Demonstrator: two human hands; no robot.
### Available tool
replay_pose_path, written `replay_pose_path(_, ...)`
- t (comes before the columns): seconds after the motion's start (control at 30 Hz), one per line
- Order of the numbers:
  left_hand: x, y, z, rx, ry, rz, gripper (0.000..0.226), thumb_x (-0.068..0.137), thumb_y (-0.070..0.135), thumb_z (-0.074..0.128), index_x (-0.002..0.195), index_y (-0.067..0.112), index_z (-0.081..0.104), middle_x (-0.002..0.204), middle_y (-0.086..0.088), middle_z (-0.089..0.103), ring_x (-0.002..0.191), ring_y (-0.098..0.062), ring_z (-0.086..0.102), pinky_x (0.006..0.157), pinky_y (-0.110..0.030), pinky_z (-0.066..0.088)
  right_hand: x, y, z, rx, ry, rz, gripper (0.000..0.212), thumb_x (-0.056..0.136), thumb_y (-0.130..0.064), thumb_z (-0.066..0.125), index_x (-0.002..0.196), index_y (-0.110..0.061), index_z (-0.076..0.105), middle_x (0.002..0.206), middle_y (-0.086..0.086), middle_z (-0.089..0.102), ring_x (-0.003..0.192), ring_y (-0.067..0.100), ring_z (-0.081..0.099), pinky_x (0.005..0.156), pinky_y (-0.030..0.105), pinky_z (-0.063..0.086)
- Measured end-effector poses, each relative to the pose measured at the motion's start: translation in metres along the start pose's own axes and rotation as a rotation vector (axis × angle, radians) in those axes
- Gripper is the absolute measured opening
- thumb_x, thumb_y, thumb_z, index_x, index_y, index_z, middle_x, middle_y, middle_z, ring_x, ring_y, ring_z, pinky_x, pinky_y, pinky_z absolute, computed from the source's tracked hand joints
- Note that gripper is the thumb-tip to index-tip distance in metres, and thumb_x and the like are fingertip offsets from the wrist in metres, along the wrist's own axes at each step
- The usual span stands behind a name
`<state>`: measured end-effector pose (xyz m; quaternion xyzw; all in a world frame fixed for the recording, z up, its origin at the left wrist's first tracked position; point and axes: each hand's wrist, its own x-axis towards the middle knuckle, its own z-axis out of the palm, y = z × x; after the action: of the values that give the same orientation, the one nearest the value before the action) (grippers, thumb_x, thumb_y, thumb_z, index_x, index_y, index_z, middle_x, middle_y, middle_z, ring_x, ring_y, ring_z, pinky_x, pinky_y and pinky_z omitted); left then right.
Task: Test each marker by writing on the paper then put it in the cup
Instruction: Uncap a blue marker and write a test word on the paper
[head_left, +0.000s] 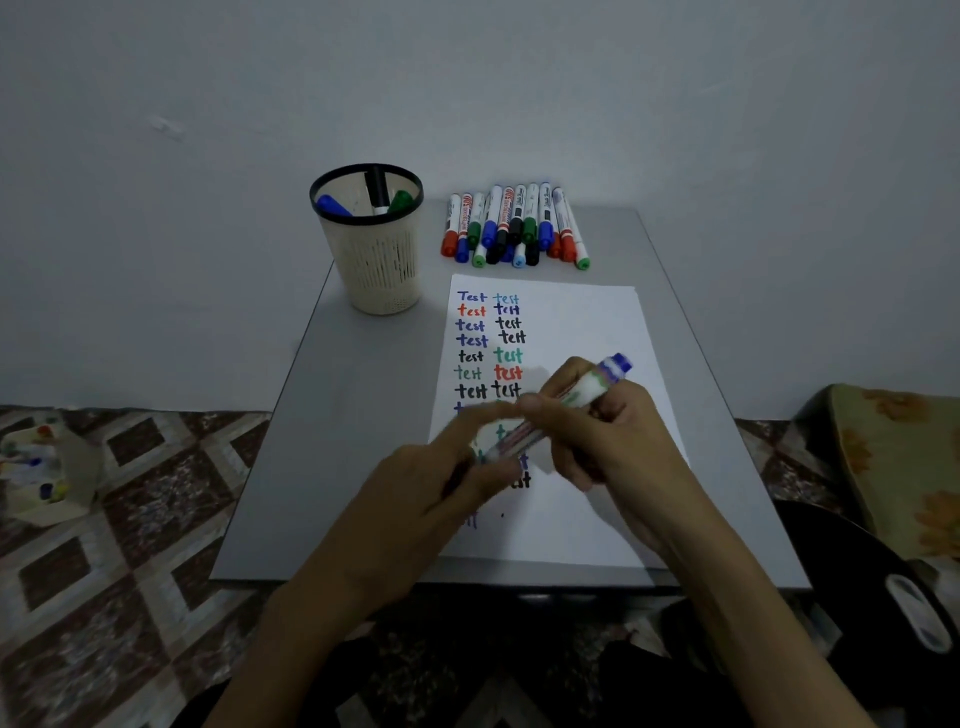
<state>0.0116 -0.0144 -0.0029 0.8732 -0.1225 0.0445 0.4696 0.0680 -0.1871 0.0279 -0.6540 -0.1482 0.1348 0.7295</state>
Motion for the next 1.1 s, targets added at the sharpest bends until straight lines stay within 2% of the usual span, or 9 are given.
replay_pose_path(0.1,-0.008,-0.011,-0.022,0.307,-0.009,0.004,0.068,0.073,0.074,0.050,0.133,0.048,0.033,0.094,0.020,0.054,0.071,-0.001,0.054,0.057,-0.011,0.037,0.000,0.004,-0.012,0.170,0.145,-0.045,0.017,0.081,-0.014,0.064,0.069,-0.010,0.052,0.059,0.010,0.060,0.041,0.018,0.049,0.035,0.020,0.037)
replay_pose_path(0.2,-0.015,-0.024,-0.033,0.447,-0.126,0.054,0.071,0.067,0.079,0.055,0.128,0.044,0.046,0.116,0.025,0.044,0.103,0.002,0.043,0.080,-0.016,0.039,-0.003,0.013,-0.022,0.294,0.270,-0.051,0.016,0.080,-0.009,0.062,0.073,-0.006,0.048,0.073,0.012,0.068,0.050,0.019,0.063,0.040,0.023,0.049)
replay_pose_path(0.33,-0.017,-0.033,-0.028,0.507,-0.080,0.051,0.067,0.065,0.083,0.052,0.118,0.043,0.058,0.121,0.020,0.046,0.105,-0.005,0.042,0.084,-0.028,0.039,-0.006,0.024,-0.018,0.358,0.236,0.003,0.004,0.088,-0.009,0.055,0.086,-0.008,0.058,0.102,0.016,0.072,0.072,0.026,0.071,0.051,0.027,0.056)
replay_pose_path(0.43,-0.019,-0.031,-0.020,0.531,0.002,0.037,0.068,0.066,0.084,0.049,0.117,0.041,0.060,0.119,0.018,0.048,0.104,-0.006,0.042,0.082,-0.030,0.040,-0.008,0.028,-0.016,0.307,0.167,0.035,0.017,0.087,-0.012,0.056,0.098,-0.004,0.065,0.108,0.016,0.071,0.097,0.028,0.070,0.061,0.030,0.059)
replay_pose_path(0.53,-0.019,-0.028,-0.011,0.547,0.068,0.012,0.069,0.065,0.084,0.048,0.117,0.040,0.060,0.118,0.017,0.049,0.103,-0.008,0.042,0.081,-0.031,0.037,-0.007,0.031,-0.011,0.197,0.163,0.007,0.007,0.077,-0.004,0.066,0.081,0.002,0.063,0.091,0.021,0.072,0.071,0.029,0.069,0.049,0.027,0.053)
replay_pose_path(0.67,-0.020,-0.029,-0.009,0.564,0.058,0.001,0.070,0.066,0.084,0.045,0.118,0.041,0.059,0.119,0.017,0.048,0.104,-0.008,0.041,0.081,-0.030,0.036,-0.003,0.034,-0.005,0.058,0.178,-0.045,0.032,0.074,0.003,0.075,0.063,-0.002,0.045,0.056,0.026,0.054,0.036,0.021,0.042,0.037,0.034,0.036)
replay_pose_path(0.8,-0.021,-0.030,-0.010,0.530,0.071,0.009,0.060,0.075,0.079,0.041,0.119,0.042,0.059,0.121,0.021,0.047,0.106,-0.007,0.041,0.083,-0.027,0.034,0.000,0.038,0.000,-0.039,0.239,-0.060,0.038,0.075,-0.007,0.071,0.063,0.002,0.035,0.055,0.032,0.042,0.042,0.026,0.040,0.045,0.053,0.042)
replay_pose_path(0.93,-0.022,-0.033,-0.009,0.556,0.089,0.029,0.052,0.079,0.072,0.044,0.118,0.041,0.059,0.121,0.022,0.047,0.107,-0.007,0.041,0.081,-0.027,0.031,0.006,0.047,-0.002,-0.088,0.255,-0.075,0.030,0.069,-0.003,0.065,0.060,0.000,0.036,0.059,0.033,0.043,0.044,0.019,0.035,0.050,0.025,0.039)
replay_pose_path(1.1,-0.023,-0.036,-0.009,0.542,0.120,0.033,0.052,0.078,0.070,0.047,0.118,0.038,0.060,0.122,0.023,0.048,0.109,-0.005,0.041,0.083,-0.026,0.027,0.006,0.050,-0.003,-0.118,0.237,-0.089,0.027,0.068,-0.001,0.063,0.057,-0.006,0.039,0.060,0.030,0.043,0.047,0.016,0.036,0.054,0.026,0.039)
